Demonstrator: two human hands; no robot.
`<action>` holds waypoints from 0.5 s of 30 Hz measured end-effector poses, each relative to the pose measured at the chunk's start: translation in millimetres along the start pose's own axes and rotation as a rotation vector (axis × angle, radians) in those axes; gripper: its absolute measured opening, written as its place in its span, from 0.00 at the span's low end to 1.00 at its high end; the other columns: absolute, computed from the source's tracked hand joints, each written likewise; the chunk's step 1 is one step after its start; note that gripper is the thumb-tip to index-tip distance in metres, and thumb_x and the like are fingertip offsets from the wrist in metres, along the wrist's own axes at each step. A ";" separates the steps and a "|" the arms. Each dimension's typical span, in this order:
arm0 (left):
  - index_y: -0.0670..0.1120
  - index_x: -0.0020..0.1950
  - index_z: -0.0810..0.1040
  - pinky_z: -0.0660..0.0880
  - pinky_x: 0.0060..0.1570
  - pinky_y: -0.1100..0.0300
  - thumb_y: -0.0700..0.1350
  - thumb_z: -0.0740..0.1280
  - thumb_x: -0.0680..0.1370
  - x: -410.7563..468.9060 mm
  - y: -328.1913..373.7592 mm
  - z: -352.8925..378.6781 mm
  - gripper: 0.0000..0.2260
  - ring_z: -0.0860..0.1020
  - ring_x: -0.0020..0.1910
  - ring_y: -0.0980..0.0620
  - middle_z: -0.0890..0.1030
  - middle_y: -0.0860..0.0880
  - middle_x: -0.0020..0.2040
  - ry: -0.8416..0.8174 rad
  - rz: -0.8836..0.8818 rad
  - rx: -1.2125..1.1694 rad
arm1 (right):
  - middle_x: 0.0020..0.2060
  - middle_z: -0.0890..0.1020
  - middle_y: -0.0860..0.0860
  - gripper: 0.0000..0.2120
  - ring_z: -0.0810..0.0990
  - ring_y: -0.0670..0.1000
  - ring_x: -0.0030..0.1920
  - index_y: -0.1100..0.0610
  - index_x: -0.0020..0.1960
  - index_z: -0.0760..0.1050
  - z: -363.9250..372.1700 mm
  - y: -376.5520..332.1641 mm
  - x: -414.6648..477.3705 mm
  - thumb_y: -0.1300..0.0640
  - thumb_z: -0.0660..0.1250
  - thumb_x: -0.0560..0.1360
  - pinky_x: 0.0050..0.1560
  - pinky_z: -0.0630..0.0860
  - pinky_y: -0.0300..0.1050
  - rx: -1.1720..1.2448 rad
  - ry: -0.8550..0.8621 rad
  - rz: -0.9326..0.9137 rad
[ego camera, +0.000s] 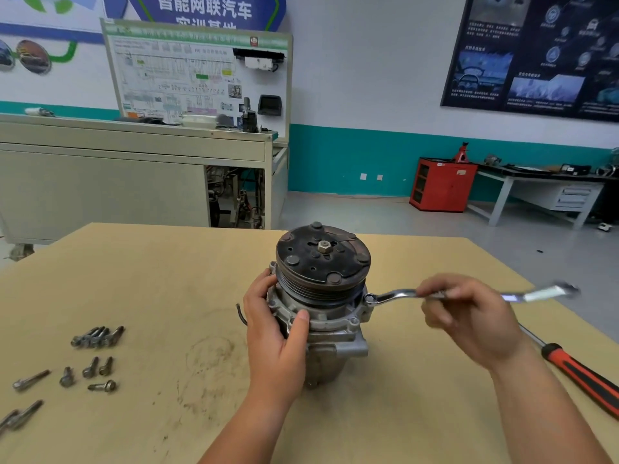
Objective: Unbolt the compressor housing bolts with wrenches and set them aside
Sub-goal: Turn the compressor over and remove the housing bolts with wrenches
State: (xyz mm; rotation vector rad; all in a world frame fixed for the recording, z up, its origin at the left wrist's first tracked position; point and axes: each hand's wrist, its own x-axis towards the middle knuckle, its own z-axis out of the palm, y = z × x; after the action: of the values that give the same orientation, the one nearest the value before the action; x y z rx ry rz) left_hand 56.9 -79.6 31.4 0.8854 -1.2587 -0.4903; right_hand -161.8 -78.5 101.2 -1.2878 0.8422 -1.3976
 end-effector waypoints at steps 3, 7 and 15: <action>0.60 0.63 0.64 0.68 0.66 0.44 0.55 0.60 0.71 -0.5 0.4 -1.0 0.21 0.71 0.66 0.50 0.70 0.48 0.66 0.013 -0.001 -0.005 | 0.15 0.64 0.48 0.13 0.53 0.48 0.24 0.59 0.25 0.77 -2.0 -7.7 46.3 0.51 0.73 0.47 0.25 0.59 0.34 0.067 -0.209 0.141; 0.59 0.63 0.64 0.67 0.66 0.42 0.55 0.61 0.71 -1.3 5.3 -1.9 0.21 0.70 0.67 0.48 0.70 0.47 0.67 -0.008 -0.006 0.013 | 0.15 0.64 0.48 0.15 0.51 0.49 0.24 0.57 0.23 0.72 3.8 -7.1 71.2 0.53 0.75 0.43 0.25 0.61 0.36 0.080 -0.289 0.219; 0.57 0.46 0.80 0.67 0.29 0.69 0.51 0.68 0.67 -59.9 35.2 9.6 0.09 0.71 0.26 0.57 0.74 0.53 0.29 -0.042 0.000 -0.190 | 0.25 0.78 0.57 0.19 0.76 0.50 0.26 0.56 0.30 0.80 -6.3 4.8 -51.9 0.74 0.59 0.68 0.30 0.74 0.37 -0.121 -0.070 -0.110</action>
State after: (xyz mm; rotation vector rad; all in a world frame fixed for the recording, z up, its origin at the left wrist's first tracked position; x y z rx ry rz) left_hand 26.6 -16.8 23.6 0.7186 -1.2279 -0.6205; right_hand -171.2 -30.6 81.8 -1.4862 0.8292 -1.3957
